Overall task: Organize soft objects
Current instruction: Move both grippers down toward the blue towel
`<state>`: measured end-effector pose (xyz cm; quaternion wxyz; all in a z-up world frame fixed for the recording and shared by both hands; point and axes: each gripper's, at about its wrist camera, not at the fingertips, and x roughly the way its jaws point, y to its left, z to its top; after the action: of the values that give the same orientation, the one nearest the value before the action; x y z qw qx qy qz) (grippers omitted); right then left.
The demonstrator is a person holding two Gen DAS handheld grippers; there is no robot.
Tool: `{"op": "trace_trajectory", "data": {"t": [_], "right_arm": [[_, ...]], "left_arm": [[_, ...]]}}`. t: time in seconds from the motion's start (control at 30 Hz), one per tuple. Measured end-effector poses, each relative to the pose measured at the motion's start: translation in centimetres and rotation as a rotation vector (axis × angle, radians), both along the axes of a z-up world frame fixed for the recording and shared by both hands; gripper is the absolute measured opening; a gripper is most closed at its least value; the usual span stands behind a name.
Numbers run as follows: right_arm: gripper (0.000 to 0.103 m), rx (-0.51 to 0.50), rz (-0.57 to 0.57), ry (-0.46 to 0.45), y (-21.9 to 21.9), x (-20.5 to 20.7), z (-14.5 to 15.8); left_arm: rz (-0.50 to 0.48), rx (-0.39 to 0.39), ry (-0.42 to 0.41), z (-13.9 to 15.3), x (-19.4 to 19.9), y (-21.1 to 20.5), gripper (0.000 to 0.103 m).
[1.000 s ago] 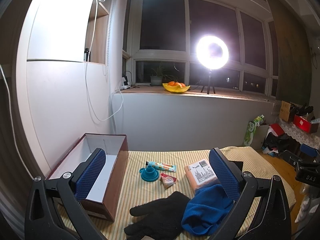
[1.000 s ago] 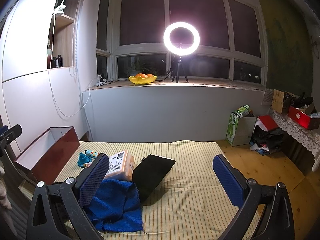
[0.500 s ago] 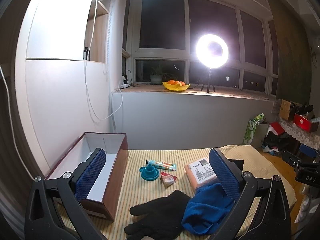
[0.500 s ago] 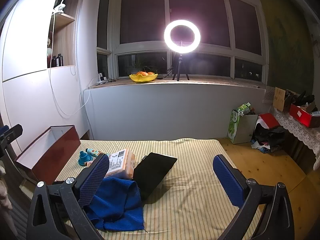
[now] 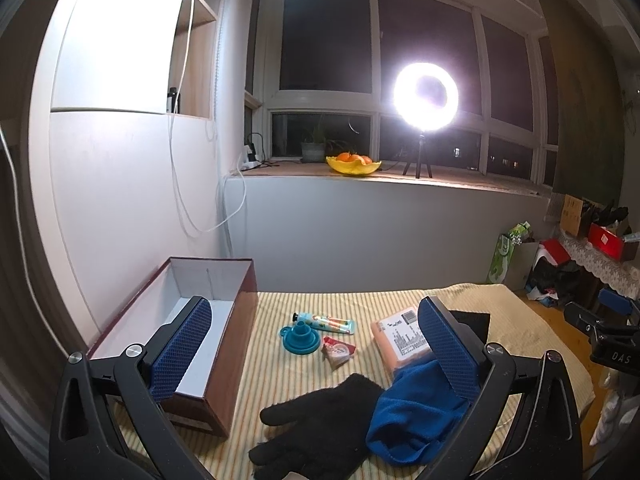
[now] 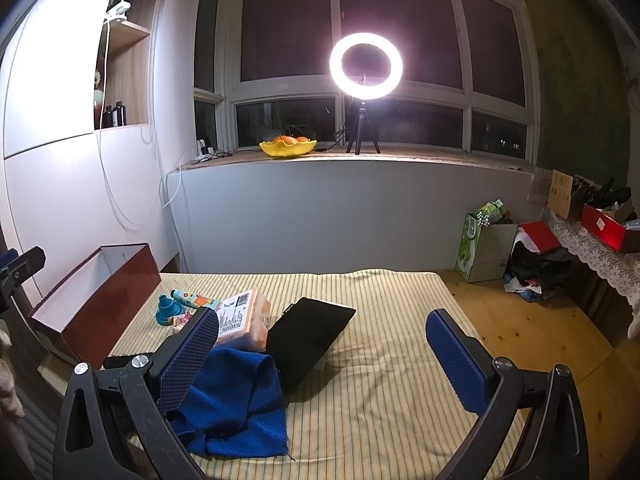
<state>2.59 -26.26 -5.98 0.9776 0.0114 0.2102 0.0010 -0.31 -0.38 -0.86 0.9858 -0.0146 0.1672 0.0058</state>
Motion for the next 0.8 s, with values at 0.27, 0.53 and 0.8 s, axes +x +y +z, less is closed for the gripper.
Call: {"op": "trace_trajectory", "data": {"t": [0.27,0.53,0.8], "right_arm": [[0.102,0.003,0.034,0.028,-0.1,0.2,-1.0],[0.102,-0.004,0.049,0.086,-0.2,1.0,-2.7],[0.102,-0.071,0.057,0.144,1.4,1.8,-4.6]], "left_arm": [[0.021,-0.013,0.058,-1.7,-0.2,1.2,0.102],[-0.011,-0.037,0.177,-4.8,0.5,2.0,0.102],[-0.111,0.000,0.252,-7.0,1.1,-0.4,0.102]]}}
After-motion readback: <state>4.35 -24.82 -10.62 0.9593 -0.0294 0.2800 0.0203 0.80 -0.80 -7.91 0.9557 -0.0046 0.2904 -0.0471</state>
